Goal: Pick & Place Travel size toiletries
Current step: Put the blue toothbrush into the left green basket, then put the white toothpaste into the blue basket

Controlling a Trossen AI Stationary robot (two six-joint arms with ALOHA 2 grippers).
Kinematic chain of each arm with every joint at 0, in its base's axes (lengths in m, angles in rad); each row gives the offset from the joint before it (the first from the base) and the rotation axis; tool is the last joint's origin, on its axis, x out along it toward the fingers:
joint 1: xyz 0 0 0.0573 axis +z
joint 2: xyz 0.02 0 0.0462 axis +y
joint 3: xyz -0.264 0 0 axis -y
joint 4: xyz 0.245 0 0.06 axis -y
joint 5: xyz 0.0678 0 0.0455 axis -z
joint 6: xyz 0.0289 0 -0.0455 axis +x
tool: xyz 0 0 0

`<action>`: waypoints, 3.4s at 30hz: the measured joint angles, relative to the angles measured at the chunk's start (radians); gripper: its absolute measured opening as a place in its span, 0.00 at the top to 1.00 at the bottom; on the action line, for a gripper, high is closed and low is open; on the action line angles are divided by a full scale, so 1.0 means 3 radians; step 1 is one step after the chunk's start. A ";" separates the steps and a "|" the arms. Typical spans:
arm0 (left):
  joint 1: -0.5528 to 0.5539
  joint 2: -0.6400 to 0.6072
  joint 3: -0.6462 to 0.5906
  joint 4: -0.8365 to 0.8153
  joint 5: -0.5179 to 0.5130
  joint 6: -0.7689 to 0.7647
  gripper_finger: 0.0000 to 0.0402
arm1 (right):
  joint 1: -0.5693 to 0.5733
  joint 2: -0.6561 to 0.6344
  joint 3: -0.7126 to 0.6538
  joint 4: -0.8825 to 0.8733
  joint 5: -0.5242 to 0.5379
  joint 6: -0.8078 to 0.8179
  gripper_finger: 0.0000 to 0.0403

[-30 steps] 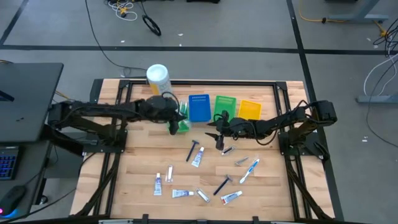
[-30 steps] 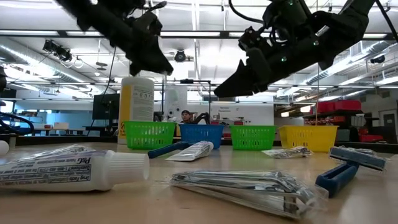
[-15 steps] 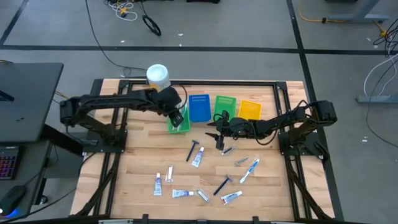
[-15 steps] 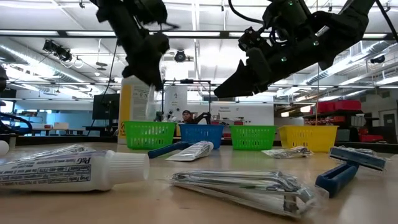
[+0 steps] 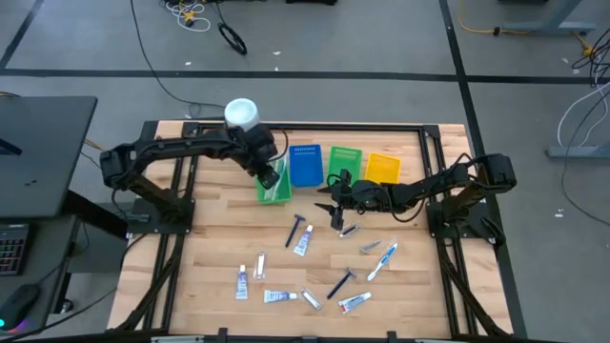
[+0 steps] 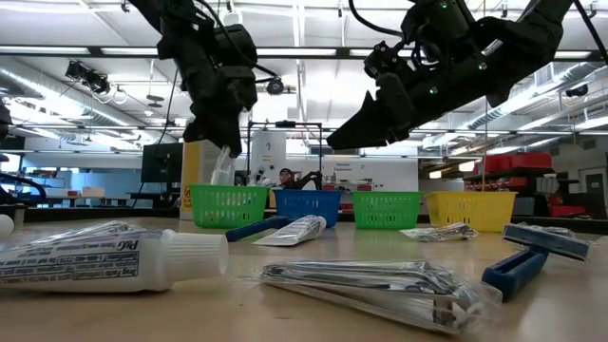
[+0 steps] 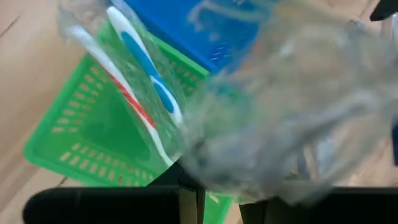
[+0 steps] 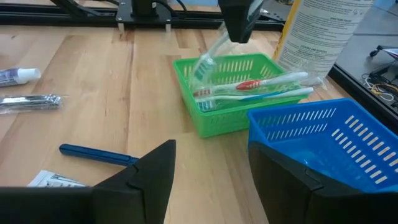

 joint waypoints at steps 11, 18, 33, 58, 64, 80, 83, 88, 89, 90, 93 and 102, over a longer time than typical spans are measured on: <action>0.0010 0.0385 0.0003 0.0035 0.0037 0.0137 0.81 | 0.0000 0.0000 0.0001 0.0000 -0.0014 -0.0001 0.47; 0.0011 0.0343 0.0005 0.0059 -0.0382 0.0173 0.67 | 0.0000 0.0000 0.0001 0.0002 -0.0020 -0.0014 0.47; -0.0071 0.0308 0.0307 -0.0412 -0.0903 0.0521 0.54 | 0.0000 0.0000 0.0001 -0.0001 -0.0029 -0.0014 0.47; -0.0641 -0.0292 0.0425 -0.0175 -0.1109 0.1650 0.56 | 0.0711 -0.0610 0.0402 -0.2527 -0.0584 -0.0172 0.48; -0.0615 -0.0404 0.0079 0.0388 -0.0874 0.1652 0.56 | 0.1039 -0.0925 0.0650 -0.3666 -0.0778 0.0545 0.48; -0.0680 -0.0787 -0.0779 0.1315 -0.0616 0.1347 0.56 | 0.1452 -0.0848 0.0646 -0.3683 -0.0222 0.1054 0.48; -0.0675 -0.0793 -0.0795 0.1297 -0.0811 0.1091 0.56 | 0.1408 -0.0837 0.0646 -0.3590 -0.0106 0.1003 0.48; -0.0670 -0.0734 -0.0792 0.1180 -0.1136 0.0896 0.56 | 0.1303 -0.0835 0.0646 -0.3213 0.0559 0.0969 0.48; -0.0675 -0.0723 -0.0792 0.1140 -0.1135 0.0885 0.56 | 0.1277 -0.0835 0.0646 -0.3118 0.0608 0.0969 0.48; -0.0676 -0.0725 -0.0793 0.1076 -0.1144 0.0875 0.56 | 0.1250 -0.0835 0.0646 -0.3031 0.0613 0.0958 0.48; -0.0685 -0.0713 -0.0792 0.1077 -0.1146 0.0881 0.56 | 0.1188 -0.0835 0.0646 -0.2903 0.0462 0.0854 0.48; -0.0963 -0.0707 -0.0792 0.1065 -0.1047 0.0948 0.56 | 0.1117 -0.0835 0.0646 -0.2635 0.0257 0.0738 0.48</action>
